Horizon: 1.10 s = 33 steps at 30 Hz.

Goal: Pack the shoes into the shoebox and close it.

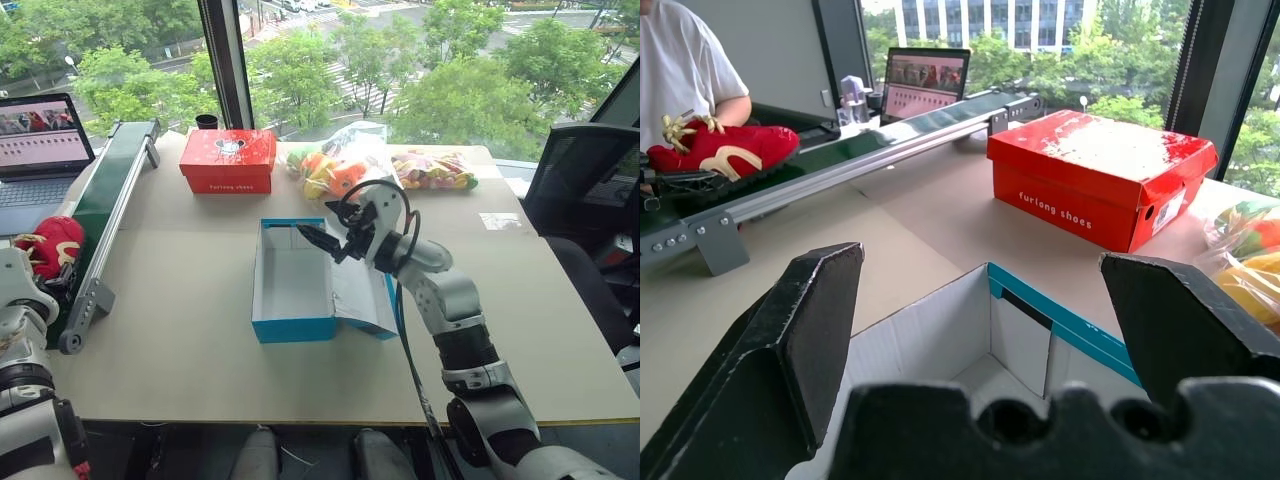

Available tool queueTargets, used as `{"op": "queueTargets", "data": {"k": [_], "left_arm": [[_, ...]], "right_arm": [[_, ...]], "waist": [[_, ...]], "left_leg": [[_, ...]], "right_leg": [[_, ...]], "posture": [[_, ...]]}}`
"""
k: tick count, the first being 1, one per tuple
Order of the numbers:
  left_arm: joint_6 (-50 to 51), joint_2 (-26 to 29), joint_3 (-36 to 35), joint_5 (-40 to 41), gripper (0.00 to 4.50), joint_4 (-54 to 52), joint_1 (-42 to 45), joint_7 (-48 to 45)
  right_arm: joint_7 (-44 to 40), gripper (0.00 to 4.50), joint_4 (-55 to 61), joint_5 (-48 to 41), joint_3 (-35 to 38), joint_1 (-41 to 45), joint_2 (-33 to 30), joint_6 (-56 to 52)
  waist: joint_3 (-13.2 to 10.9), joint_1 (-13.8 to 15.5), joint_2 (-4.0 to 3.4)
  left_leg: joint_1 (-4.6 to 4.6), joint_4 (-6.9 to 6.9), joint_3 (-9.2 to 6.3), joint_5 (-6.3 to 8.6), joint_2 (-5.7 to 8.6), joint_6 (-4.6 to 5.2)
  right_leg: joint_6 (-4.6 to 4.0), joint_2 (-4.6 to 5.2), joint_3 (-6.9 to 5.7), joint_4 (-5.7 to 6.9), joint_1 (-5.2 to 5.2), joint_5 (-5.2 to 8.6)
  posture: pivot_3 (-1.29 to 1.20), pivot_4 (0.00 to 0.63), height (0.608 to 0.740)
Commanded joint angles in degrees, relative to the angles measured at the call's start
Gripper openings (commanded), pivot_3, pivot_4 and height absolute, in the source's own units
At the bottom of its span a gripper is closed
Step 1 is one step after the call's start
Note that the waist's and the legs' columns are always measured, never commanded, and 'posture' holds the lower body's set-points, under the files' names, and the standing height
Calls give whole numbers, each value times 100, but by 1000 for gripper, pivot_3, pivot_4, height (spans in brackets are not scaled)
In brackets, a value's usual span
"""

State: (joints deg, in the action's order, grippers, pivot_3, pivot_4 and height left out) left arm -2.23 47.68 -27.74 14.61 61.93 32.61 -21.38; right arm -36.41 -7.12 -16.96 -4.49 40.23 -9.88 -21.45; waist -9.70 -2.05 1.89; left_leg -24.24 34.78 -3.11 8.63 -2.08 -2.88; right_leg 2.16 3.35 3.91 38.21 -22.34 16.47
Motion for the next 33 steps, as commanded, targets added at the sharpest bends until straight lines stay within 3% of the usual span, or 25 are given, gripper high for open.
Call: {"op": "queueTargets", "data": {"k": [1, 8, 12, 14, 17, 24, 33], "left_arm": [[33, -103, 127, 80, 2390, -827, 285, -77], [1727, -1302, 827, 1103, 2390, -4972, 283, -124], [2753, -2374, 1293, 1835, 2390, -6567, 271, 409], [3197, -3002, 1236, 2419, 2390, -6949, 507, 872], [3600, -3380, 1499, 2597, 2390, -7347, 613, 999], [3944, -3612, 1840, 2700, 2390, -7576, 460, 912], [4059, -3885, 2080, 2689, 2390, -7865, 196, 958]], "right_arm": [[22, 4500, 206, -107, 175, 235, -61, 4], [139, 4500, 244, -1085, 819, 753, -188, -1537], [549, 4500, 67, -1810, 1477, 1105, -93, -2336], [704, 4500, 133, -2041, 1675, 1219, -58, -2536], [905, 4500, 222, -2266, 1862, 1341, -48, -2738], [1160, 4500, 267, -2574, 2085, 1417, -47, -2890], [1800, 4500, 388, -3679, 2672, 1686, 231, -3241]], "waist": [[0, 18, 0], [-13, 129, 27], [-13, 94, 26], [-13, 71, 26], [-14, -32, 28], [-14, -89, 25], [-15, -42, 24]], "left_leg": [[-3, 0, -1, 0, 0, -1], [-74, 19, -16, -6, 4, -11], [-76, 13, -6, -5, 10, -10], [-77, 13, -7, -5, 8, -9], [-92, 25, -9, -7, 5, -6], [-89, 27, -6, -8, 9, -5], [-91, 26, -7, -8, 10, -5]], "right_leg": [[0, 0, -1, 0, 0, 0], [5, 6, -12, -7, -39, -8], [8, 14, -1, -11, -46, -11], [7, 9, 0, -6, -53, -11], [6, 2, 4, 19, -76, -12], [6, 1, 9, 29, -78, -11], [6, 2, 9, 23, -77, -11]], "posture": [[0, 150, 739], [0, 150, 739], [0, 150, 739], [0, 150, 739], [0, 150, 739], [0, 150, 739], [0, 150, 739]]}}
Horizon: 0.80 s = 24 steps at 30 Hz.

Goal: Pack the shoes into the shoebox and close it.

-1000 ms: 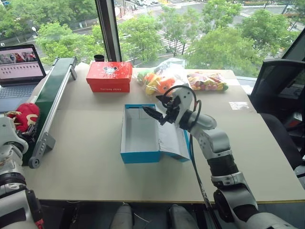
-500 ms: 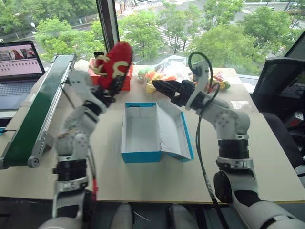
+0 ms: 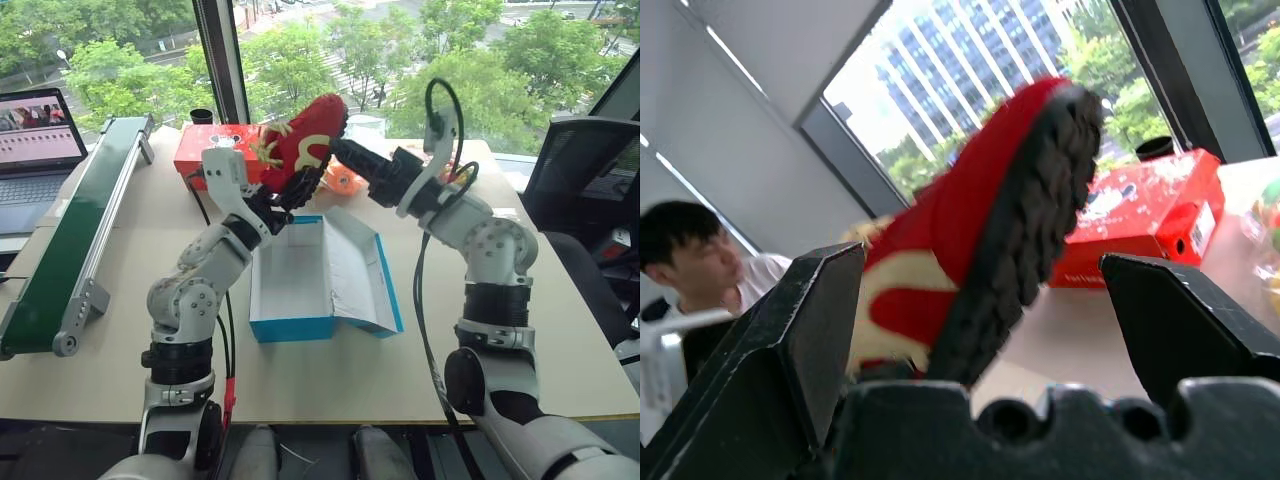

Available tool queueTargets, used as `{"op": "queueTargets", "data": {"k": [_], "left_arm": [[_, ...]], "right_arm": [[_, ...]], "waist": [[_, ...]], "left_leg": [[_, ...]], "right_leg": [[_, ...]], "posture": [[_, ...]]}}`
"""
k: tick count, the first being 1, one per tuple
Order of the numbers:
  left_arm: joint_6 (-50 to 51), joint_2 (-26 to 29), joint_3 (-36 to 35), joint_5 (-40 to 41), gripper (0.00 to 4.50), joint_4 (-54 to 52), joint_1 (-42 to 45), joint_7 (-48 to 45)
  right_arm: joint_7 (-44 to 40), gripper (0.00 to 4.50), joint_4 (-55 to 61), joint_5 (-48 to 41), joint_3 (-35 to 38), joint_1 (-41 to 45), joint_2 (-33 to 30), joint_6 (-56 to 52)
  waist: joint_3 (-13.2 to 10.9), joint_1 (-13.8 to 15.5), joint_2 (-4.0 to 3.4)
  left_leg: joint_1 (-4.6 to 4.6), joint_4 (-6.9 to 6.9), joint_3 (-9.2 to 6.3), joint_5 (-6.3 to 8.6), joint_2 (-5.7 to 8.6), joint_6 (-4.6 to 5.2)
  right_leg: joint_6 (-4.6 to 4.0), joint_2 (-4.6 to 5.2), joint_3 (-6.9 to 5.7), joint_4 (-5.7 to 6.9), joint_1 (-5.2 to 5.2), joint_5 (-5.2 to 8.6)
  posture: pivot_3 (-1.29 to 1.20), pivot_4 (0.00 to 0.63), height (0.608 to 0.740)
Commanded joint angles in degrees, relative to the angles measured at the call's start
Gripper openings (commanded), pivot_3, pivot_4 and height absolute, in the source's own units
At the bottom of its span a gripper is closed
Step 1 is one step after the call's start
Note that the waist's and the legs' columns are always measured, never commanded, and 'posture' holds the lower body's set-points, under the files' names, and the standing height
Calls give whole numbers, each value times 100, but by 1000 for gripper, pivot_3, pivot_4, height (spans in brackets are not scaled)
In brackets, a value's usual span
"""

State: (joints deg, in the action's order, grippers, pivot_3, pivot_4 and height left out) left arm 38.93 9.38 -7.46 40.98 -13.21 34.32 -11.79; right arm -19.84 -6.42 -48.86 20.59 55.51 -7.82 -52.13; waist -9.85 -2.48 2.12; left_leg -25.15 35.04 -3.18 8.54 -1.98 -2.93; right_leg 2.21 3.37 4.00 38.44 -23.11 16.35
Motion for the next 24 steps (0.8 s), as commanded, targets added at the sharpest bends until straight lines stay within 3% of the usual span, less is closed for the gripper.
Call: {"op": "queueTargets", "data": {"k": [1, 13, 16, 24], "left_arm": [[-54, -59, 48, 39, 2390, -348, 27, 0], [-43, -60, 333, -216, 2390, -507, 25, 24], [-16, -37, 443, -300, 2364, -610, -49, 6], [-34, -23, 412, -417, 2364, -693, -53, 3]], "right_arm": [[179, 4500, 354, -547, 143, 163, 24, -237], [375, 4500, -90, -206, -333, 110, 21, -345], [358, 3790, -244, -33, -444, 105, 11, -287], [222, 1106, -472, 326, -622, 84, 41, -231]], "waist": [[0, -1, 0], [0, -5, 0], [0, -8, 0], [0, 5, 0]], "left_leg": [[0, 0, 0, 0, 0, 0], [-1, 0, 1, 0, 0, 0], [0, 0, 1, 0, -1, 0], [-3, -1, 0, 0, 0, 0]], "right_leg": [[0, 0, 0, 0, 0, 0], [0, -1, 0, -3, 0, 0], [0, -2, 0, -2, -1, 0], [0, -1, 0, -5, -1, 0]], "posture": [[0, 150, 739], [0, 150, 739], [0, 150, 739], [0, 150, 739]]}}
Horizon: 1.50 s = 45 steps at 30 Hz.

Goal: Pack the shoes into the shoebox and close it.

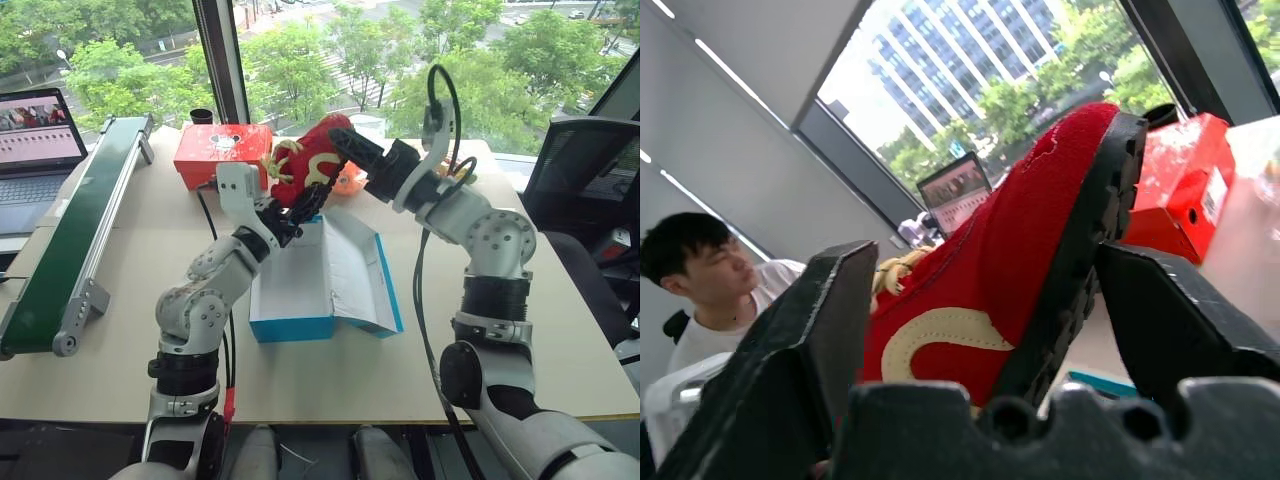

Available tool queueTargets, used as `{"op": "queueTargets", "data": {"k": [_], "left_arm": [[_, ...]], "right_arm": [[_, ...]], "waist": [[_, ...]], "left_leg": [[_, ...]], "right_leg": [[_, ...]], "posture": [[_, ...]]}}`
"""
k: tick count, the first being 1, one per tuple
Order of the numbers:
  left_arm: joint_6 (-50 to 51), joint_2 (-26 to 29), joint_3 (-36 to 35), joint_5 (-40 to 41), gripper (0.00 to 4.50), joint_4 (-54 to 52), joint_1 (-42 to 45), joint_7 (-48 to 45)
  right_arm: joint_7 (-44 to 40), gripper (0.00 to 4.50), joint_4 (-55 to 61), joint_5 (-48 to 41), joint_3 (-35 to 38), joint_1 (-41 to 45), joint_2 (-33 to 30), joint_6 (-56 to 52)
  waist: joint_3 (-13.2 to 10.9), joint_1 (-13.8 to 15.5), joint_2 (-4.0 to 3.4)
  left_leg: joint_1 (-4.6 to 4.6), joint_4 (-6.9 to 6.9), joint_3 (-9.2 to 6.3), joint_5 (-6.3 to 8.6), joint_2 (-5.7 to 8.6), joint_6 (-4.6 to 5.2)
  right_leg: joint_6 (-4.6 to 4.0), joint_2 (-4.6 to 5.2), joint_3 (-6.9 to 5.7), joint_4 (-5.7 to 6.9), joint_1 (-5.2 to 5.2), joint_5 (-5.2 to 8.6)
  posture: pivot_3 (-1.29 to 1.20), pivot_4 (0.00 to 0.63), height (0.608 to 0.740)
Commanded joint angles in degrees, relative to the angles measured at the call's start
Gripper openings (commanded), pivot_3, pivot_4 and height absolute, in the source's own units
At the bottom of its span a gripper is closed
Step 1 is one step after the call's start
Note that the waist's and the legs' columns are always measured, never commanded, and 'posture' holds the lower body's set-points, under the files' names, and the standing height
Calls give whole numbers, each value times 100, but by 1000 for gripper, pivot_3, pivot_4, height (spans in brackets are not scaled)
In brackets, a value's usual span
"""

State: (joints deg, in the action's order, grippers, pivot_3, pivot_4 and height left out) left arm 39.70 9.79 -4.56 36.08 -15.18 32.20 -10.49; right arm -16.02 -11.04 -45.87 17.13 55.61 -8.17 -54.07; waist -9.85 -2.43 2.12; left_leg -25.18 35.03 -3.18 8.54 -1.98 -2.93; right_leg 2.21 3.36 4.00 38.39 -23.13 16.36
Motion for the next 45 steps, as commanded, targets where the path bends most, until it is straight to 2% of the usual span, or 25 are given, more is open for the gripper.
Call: {"op": "queueTargets", "data": {"k": [1, 3, 6, 8, 9, 11, 12, 16, 20, 23, 26, 29, 32, 37, 39, 45], "left_arm": [[-105, -61, 128, 61, 2364, -508, 154, -134], [-94, -61, 141, 38, 2364, -534, 130, -132], [-95, -58, 150, 17, 2364, -550, 104, -138], [-63, -79, 43, 109, 3233, -560, 62, -123], [-28, -91, -83, 280, 3412, -594, 3, -163], [37, -68, -242, 484, 4240, -652, -76, -220], [89, 23, -270, 449, 4472, -667, -110, -202], [512, 615, -345, 498, 4472, -752, -367, -425], [865, 1968, -544, 523, 4472, -1015, -913, -1300], [820, 2726, -876, 372, 4472, -783, -1156, -1593], [750, 3323, -1170, 264, 4472, -610, -1374, -1913], [726, 3642, -1414, 312, 4472, -639, -1575, -2189], [711, 3757, -1538, 359, 4472, -861, -1802, -2351], [677, 3631, -1575, 325, 4472, -1043, -1972, -2243], [645, 3529, -1581, 324, 4472, -1104, -2008, -2168], [719, 3306, -1580, 339, 4472, -1324, -2152, -1921]], "right_arm": [[-172, 772, -20, 46, -280, 72, 83, -31], [-190, 259, -53, 72, -283, 84, 102, -4], [-209, 128, -80, 85, -285, 103, 116, 12], [-208, 121, -65, 106, -314, 139, 115, 17], [-198, 119, -37, 141, -348, 186, 100, 34], [-189, 119, 17, 199, -399, 257, 80, 70], [-174, 119, 44, 193, -382, 316, 70, 50], [-97, 119, 70, 230, -377, 545, 11, 69], [232, 119, 231, 483, -691, 874, -215, -397], [538, 119, 394, 959, -1224, 1025, -586, -1022], [143, 119, 364, 1011, -1466, 1057, -852, -1194], [4, 119, 171, 1031, -1494, 1124, -923, -1457], [-190, 119, 9, 1076, -1650, 1217, -986, -1814], [-398, 119, 43, 1070, -1775, 1251, -972, -2284], [-343, 119, -14, 1057, -1711, 1125, -806, -2485], [-308, 119, 386, 1310, -2228, 643, -657, -2610]], "waist": [[0, -2, 0], [0, -6, 0], [0, -11, 0], [0, -8, 0], [0, -8, 0], [0, -21, 0], [0, -16, 0], [-1, -37, -1], [-4, -47, -6], [-10, -31, -14], [-10, -3, -15], [-11, -6, -16], [-12, -12, -16], [-12, -12, -16], [-12, -10, -16], [-12, -12, -16]], "left_leg": [[0, 0, 0, 0, 0, 0], [0, 0, 0, 0, 0, 0], [0, -1, 0, 0, -1, 0], [0, -1, 0, 0, 0, 0], [0, 0, 0, 0, 0, 0], [0, -1, 1, 0, -1, 0], [0, -2, 1, 0, -2, 0], [1, -1, 1, 0, -1, 0], [0, -3, 1, 0, -2, 0], [0, -9, 1, 0, -2, 0], [0, -7, 0, 0, -3, 0], [-1, -11, 3, 0, -5, 0], [-1, -19, 4, 0, -6, 0], [-2, -18, 5, 0, -9, 0], [-2, -16, 5, 0, -9, 0], [-2, -15, 5, 0, -9, 0]], "right_leg": [[0, 0, 0, 0, 0, 0], [0, 0, 0, 0, 0, 0], [0, 0, 0, 0, -1, 0], [0, 0, 0, 0, -1, 0], [0, 0, 0, 0, 0, 0], [0, 0, 1, -1, -1, 0], [0, 0, 1, -1, -1, 0], [0, -1, 1, 2, -2, 0], [0, -2, 0, 2, -6, 0], [-3, -2, 1, 4, -11, 2], [-4, -1, -2, -5, -8, 3], [-4, -1, -2, -20, -6, 4], [-4, -1, -1, -25, -8, 3], [-5, -2, -1, -22, -9, 3], [-5, -2, -1, -21, -8, 3], [-5, -2, -1, -22, -8, 2]], "posture": [[0, 150, 739], [0, 150, 739], [0, 150, 739], [0, 150, 739], [0, 150, 739], [0, 150, 739], [0, 150, 739], [0, 150, 739], [0, 150, 739], [0, 150, 739], [0, 150, 739], [0, 150, 739], [0, 150, 739], [0, 150, 739], [0, 150, 739], [0, 150, 739]]}}
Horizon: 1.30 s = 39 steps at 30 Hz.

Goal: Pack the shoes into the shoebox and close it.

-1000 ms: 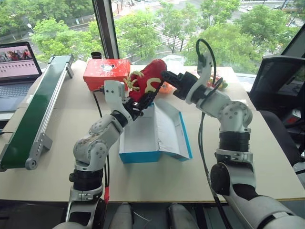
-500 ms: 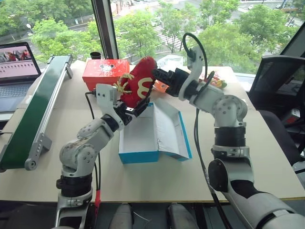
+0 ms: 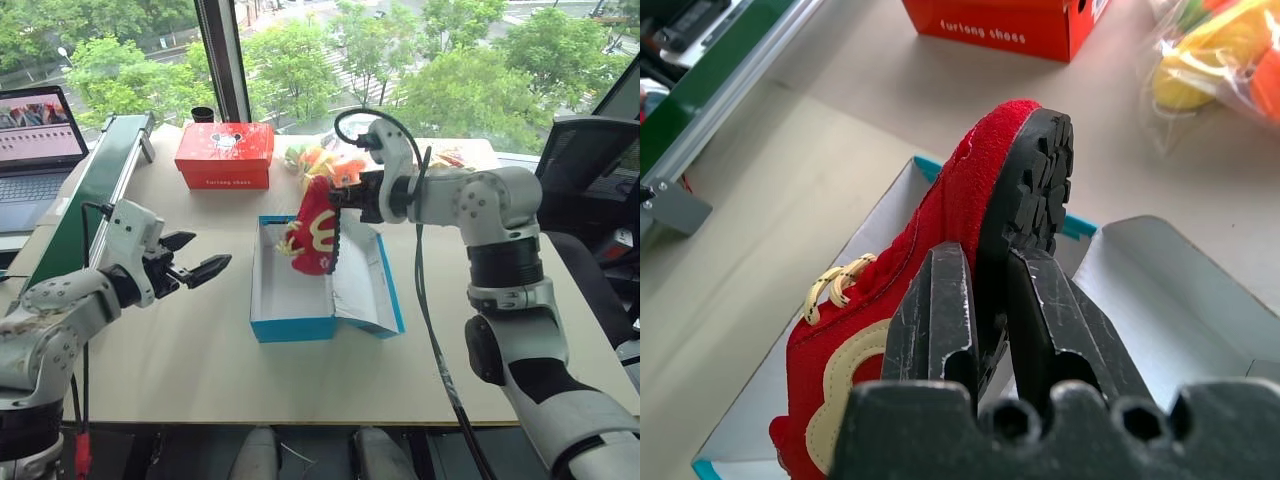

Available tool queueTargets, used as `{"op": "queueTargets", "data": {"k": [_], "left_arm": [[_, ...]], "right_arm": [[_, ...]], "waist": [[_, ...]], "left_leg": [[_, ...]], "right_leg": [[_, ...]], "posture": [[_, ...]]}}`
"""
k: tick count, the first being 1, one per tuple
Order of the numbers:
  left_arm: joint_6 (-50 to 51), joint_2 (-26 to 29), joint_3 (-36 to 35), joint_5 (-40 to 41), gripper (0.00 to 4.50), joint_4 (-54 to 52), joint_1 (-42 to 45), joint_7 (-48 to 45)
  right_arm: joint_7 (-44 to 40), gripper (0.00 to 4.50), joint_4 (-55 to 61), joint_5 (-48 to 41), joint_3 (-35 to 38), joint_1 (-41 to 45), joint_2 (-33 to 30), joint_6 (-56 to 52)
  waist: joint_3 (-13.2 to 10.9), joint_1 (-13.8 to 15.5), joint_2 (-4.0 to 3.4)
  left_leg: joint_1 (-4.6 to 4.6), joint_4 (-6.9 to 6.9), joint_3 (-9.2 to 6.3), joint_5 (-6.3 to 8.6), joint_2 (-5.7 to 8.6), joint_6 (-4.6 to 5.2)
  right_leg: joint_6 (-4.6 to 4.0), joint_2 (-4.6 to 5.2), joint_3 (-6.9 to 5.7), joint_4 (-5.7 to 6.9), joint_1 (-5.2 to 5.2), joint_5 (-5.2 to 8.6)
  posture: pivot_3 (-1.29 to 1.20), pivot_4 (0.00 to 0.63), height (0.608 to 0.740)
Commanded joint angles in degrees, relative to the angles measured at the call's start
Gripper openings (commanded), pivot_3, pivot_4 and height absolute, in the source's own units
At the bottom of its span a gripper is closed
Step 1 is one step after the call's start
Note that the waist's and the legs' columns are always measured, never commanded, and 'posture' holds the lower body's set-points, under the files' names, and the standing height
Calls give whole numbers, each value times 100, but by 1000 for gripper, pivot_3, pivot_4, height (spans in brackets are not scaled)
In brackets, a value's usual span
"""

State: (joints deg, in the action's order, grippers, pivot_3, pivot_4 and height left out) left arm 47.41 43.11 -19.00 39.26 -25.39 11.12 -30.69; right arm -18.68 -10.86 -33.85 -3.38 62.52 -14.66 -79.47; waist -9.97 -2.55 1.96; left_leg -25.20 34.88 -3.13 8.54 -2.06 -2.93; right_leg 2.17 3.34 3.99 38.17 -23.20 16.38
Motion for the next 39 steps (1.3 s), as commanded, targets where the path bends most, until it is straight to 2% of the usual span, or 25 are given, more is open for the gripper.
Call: {"op": "queueTargets", "data": {"k": [1, 7, 13, 16, 18, 23, 28, 32, 35, 37, 39], "left_arm": [[-41, -38, -151, 28, 4472, -316, -56, 127], [43, -83, -221, 86, 4472, -369, -89, 303], [86, -23, -246, 90, 4472, -441, -99, 399], [110, -2, -259, 82, 4472, -450, -77, 412], [123, 32, -273, 74, 4500, -451, -65, 402], [124, 130, -342, 49, 4500, -391, -68, 365], [90, 139, -317, 9, 4500, -326, -44, 346], [3, 163, -339, -170, 4500, -146, -18, 400], [-70, 144, -488, -436, 4500, 146, -3, 620], [-174, 94, -648, -698, 4500, 345, -50, 879], [-369, 9, -818, -1015, 4500, 584, -114, 1177]], "right_arm": [[-59, 119, 397, 148, -257, -86, -17, -69], [-40, 119, 170, 691, -803, -295, -19, 427], [-280, 119, -176, 1565, -1750, -249, -209, 1338], [-312, 119, -387, 1833, -1897, -211, -105, 1674], [-363, 1117, -465, 1878, -1842, -188, 24, 1782], [-436, 2738, -395, 2049, -1647, -55, 134, 1892], [-588, 4429, -83, 1854, -1161, 221, 202, 1712], [-771, 4429, 238, 1555, -570, 465, 167, 1615], [-941, 4429, 645, 1231, 18, 226, 231, 2142], [-1505, 4429, 1038, 1286, -126, -216, -151, 2812], [-2176, 4429, 1374, 885, 87, -729, -296, 3236]], "waist": [[0, 0, 0], [0, -2, 0], [0, 0, 0], [0, -2, 0], [0, -3, 0], [0, -1, 0], [0, -1, 0], [0, 1, 0], [0, 2, 0], [0, 0, 0], [2, 30, 3]], "left_leg": [[-1, 0, 0, 0, 0, 0], [1, 5, -1, 0, 0, 0], [0, 4, 0, 0, 1, 0], [0, 6, -1, 0, 0, 0], [1, 6, -1, 0, 0, 0], [1, 4, -1, 0, 0, 0], [1, 5, -2, 0, 0, 0], [1, 3, -2, 0, 0, 0], [1, 4, -2, 0, 0, 0], [1, 5, -2, 0, 0, 0], [1, 4, -3, 0, 0, 0]], "right_leg": [[0, 0, 0, 0, -1, 0], [0, -1, 0, 6, 0, 0], [0, 0, 0, 4, -1, 0], [0, -1, -1, 5, 0, 0], [0, -1, 0, 6, 0, 0], [0, -1, -1, 6, -1, 0], [0, -1, -1, 7, -1, -1], [0, -1, -1, 7, -2, 0], [0, -1, -2, 7, -1, 0], [0, -1, -2, 7, 0, 0], [0, 0, -4, 2, 3, 0]], "posture": [[0, 150, 739], [0, 150, 739], [0, 150, 739], [0, 150, 739], [0, 150, 739], [0, 150, 739], [0, 150, 739], [0, 150, 739], [0, 150, 739], [0, 150, 739], [0, 150, 739]]}}
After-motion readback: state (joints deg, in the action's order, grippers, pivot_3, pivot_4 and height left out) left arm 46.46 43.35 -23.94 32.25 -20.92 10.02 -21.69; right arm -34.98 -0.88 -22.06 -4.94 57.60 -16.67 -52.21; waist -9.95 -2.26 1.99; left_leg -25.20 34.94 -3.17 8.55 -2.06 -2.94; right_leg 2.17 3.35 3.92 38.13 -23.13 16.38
